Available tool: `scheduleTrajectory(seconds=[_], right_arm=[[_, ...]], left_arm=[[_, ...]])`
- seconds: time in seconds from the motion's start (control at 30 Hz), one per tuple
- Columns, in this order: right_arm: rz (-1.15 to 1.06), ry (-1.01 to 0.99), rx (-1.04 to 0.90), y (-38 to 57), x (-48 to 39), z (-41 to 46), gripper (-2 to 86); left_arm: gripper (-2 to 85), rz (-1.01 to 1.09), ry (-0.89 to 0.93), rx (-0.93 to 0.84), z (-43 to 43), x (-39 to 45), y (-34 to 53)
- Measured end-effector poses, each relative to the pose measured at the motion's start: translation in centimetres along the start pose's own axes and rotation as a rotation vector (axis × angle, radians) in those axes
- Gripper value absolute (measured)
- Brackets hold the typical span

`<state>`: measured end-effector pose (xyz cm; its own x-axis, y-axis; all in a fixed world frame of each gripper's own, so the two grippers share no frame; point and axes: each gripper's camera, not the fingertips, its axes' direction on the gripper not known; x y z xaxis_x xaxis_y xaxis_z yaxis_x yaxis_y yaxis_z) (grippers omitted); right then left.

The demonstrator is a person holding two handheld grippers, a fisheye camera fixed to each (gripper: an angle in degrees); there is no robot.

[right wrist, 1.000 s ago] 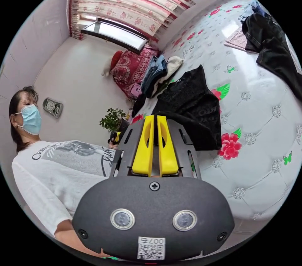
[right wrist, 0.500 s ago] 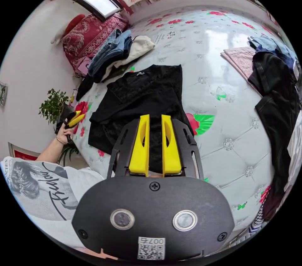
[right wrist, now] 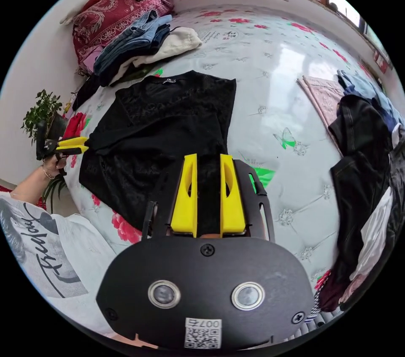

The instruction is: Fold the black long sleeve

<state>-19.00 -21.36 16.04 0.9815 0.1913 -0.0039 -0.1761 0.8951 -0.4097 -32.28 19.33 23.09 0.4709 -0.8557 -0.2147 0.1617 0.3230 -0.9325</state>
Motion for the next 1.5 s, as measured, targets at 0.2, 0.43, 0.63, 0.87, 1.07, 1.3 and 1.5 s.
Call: scheduleTrajectory(seconds=[0.2, 0.43, 0.63, 0.87, 1.07, 1.3, 1.5], right_arm=[[-0.043, 0.044, -0.151, -3.7, -1.1, 5.4, 3.3], [0.014, -0.019, 0.021, -3.3, 0.1, 1.5, 0.4], [0.227, -0.088, 0.012, -3.2, 4.2, 2.3, 1.3], [0.155, -0.159, -0.039, 2.8, 2.7, 0.0, 5.6], [0.153, -0.113, -0.109, 10.3, 1.4, -0.4, 7.2], [0.065, -0.025, -0.157, 10.7, 0.1, 1.1, 2.8], [-0.018, -0.042, -0.239, 11.5, 1.2, -1.1, 0.0]], left_arm=[[1.8, -0.087, 0.134, 0.055, -0.4, -0.2, -2.3], [0.9, -0.427, 0.313, 0.247, -2.1, -6.4, -1.1], [4.7, -0.685, 0.325, 0.234, -0.1, -9.6, -2.1], [7.4, -0.652, 0.236, 0.162, -1.5, -5.0, 2.0], [7.8, -0.638, 0.235, 0.04, -1.4, 1.4, 9.9], [5.3, -0.435, 0.051, -0.083, 0.4, 6.8, 8.7], [-0.5, -0.384, 0.162, -0.058, -2.9, 5.7, 9.7]])
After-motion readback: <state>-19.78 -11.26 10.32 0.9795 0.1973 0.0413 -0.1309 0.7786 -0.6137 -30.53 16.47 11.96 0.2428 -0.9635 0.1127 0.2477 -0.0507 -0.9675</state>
